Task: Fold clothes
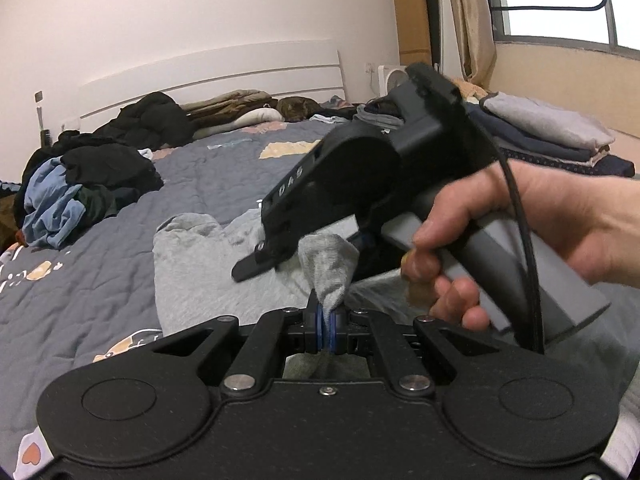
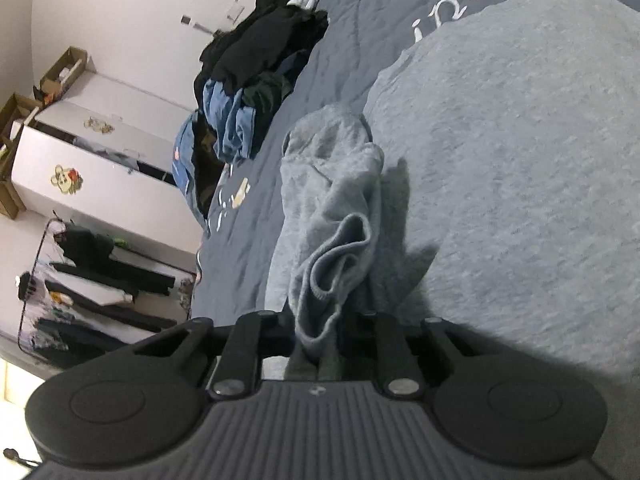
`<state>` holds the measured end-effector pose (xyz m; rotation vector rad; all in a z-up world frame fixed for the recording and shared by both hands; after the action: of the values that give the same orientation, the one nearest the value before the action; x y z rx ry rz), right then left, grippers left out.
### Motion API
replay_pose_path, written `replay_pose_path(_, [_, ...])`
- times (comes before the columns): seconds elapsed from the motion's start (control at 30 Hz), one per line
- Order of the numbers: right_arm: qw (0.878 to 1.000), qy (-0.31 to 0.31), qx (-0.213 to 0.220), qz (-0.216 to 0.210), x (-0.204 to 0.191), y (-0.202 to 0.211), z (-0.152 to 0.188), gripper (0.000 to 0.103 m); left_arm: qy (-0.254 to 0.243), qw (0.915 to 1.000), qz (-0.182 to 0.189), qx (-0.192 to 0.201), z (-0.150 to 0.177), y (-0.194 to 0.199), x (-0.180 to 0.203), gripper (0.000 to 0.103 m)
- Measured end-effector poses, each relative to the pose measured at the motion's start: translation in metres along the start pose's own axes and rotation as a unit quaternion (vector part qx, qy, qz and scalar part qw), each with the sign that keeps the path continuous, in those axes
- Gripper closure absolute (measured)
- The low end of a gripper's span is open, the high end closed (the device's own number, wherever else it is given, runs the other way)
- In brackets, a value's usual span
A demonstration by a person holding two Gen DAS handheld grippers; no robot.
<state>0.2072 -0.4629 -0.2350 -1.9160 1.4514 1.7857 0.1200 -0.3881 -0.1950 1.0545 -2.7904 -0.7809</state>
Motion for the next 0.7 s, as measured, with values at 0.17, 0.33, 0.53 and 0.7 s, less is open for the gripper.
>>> replay_pose_path(0.17, [0.999,-0.003,0.038,-0.009,-0.005,0.022,-0.016,0.088,0.007,0.9992,0.04,-0.002,-0.004,0.01,0.008,0.094])
replay_pose_path(0.33, [0.998,-0.012,0.068,-0.008,0.0,0.058,-0.035,0.088,0.023,0.9967,0.076,0.015,-0.011,0.025,0.012,0.072])
replay_pose_path(0.53, [0.994,-0.026,0.101,0.015,0.021,0.102,-0.055,0.088,0.014,0.9977,0.066,-0.001,-0.004,0.013,0.013,0.068])
replay_pose_path(0.7, [0.992,-0.033,0.119,0.039,0.04,0.133,-0.062,0.088,-0.009,0.9986,0.049,-0.017,0.003,0.0,0.015,0.068])
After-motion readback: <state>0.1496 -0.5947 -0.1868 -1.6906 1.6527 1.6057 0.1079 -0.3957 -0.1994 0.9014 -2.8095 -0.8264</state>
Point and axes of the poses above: each gripper's, at about its wrist camera, not at the fingertips, and y roughly against the way its jaws point, x to its right, z to its underside, the point moved 10 cm from there along -y, roughly the way its jaws point, and after that the axes turned 2 degrees about -y, right-handed, at the moved point
